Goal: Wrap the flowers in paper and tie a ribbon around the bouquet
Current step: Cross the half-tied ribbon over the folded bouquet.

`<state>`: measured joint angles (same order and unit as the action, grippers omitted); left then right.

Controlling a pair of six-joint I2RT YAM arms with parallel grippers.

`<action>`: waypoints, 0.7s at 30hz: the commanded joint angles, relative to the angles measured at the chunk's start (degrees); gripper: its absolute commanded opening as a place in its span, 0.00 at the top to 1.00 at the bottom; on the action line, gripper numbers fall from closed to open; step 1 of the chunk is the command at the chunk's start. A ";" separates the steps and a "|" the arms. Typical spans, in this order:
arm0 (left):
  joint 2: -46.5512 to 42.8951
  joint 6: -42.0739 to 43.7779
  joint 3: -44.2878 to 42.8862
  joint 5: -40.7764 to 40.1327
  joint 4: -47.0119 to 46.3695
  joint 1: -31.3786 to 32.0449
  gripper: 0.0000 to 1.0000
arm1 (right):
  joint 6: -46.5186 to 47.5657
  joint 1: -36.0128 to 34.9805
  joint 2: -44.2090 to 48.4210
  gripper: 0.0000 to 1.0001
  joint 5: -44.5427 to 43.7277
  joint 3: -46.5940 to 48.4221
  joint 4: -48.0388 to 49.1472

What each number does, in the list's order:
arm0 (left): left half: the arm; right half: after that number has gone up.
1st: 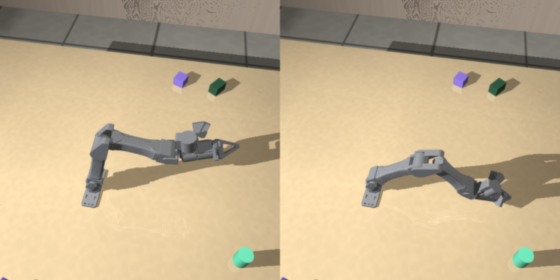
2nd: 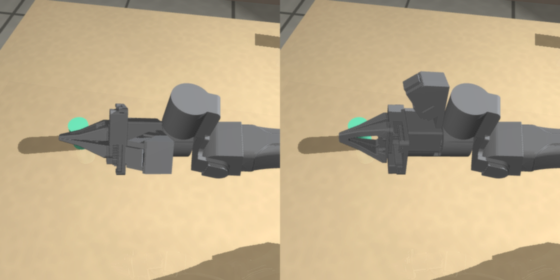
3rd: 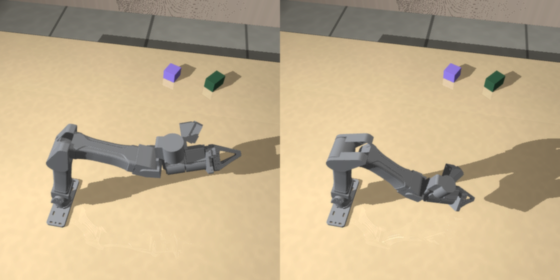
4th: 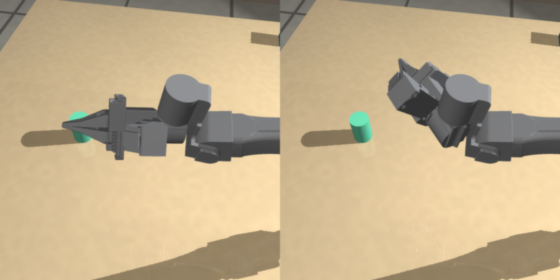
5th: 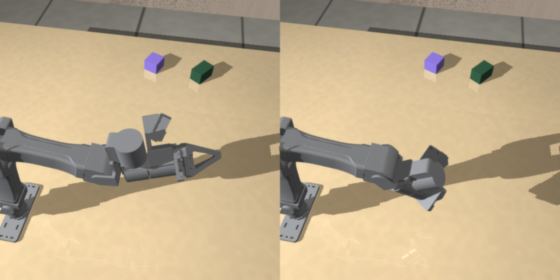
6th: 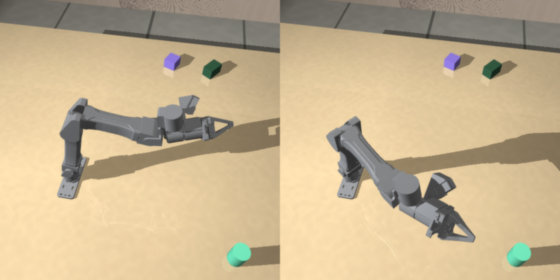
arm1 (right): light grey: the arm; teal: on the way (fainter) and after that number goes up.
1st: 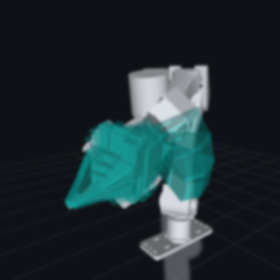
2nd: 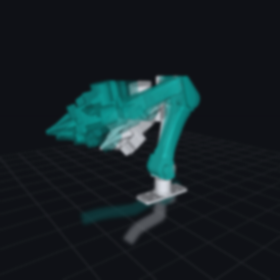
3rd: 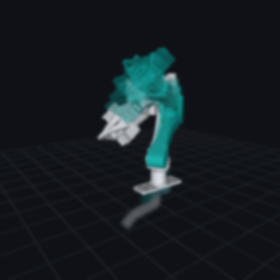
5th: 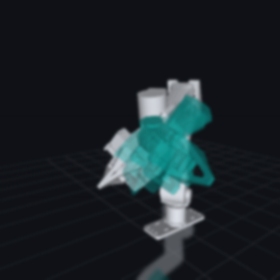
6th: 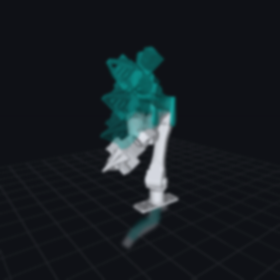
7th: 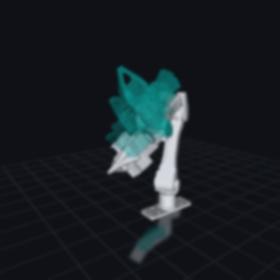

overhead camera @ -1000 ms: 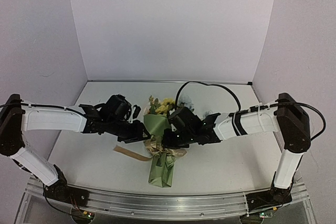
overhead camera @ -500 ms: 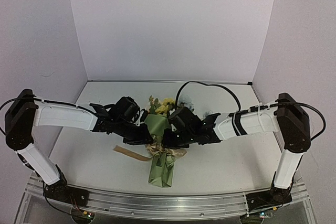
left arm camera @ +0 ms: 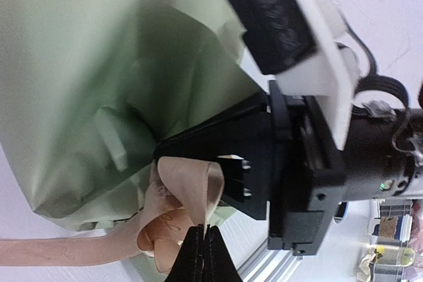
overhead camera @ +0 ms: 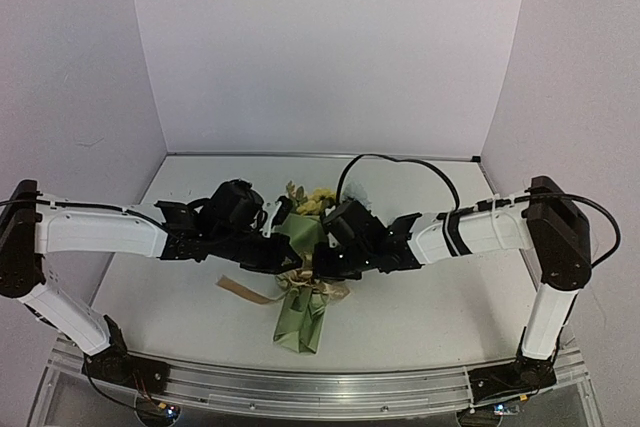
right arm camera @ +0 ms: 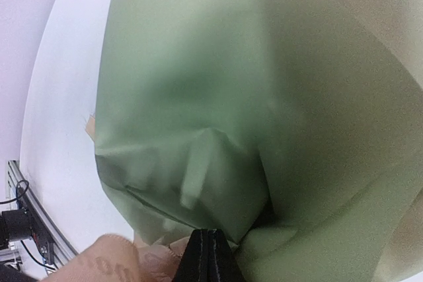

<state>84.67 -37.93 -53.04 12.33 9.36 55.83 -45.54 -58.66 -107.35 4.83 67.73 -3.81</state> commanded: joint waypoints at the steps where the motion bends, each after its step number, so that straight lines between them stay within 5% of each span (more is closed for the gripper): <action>1: -1.79 3.47 1.96 1.94 -5.43 1.93 1.00 | -0.42 0.81 1.21 1.00 1.72 2.20 1.36; 11: 1.10 8.61 3.05 6.98 -11.44 6.33 1.00 | -1.82 2.47 0.81 1.00 6.50 1.45 4.52; 21: 9.62 15.29 -4.32 6.93 -3.85 11.16 0.98 | -1.01 3.53 -0.82 1.00 11.62 3.14 5.51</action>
<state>92.45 -25.88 -53.59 18.70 2.83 65.92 -46.80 -55.48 -107.51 14.38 68.02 -1.30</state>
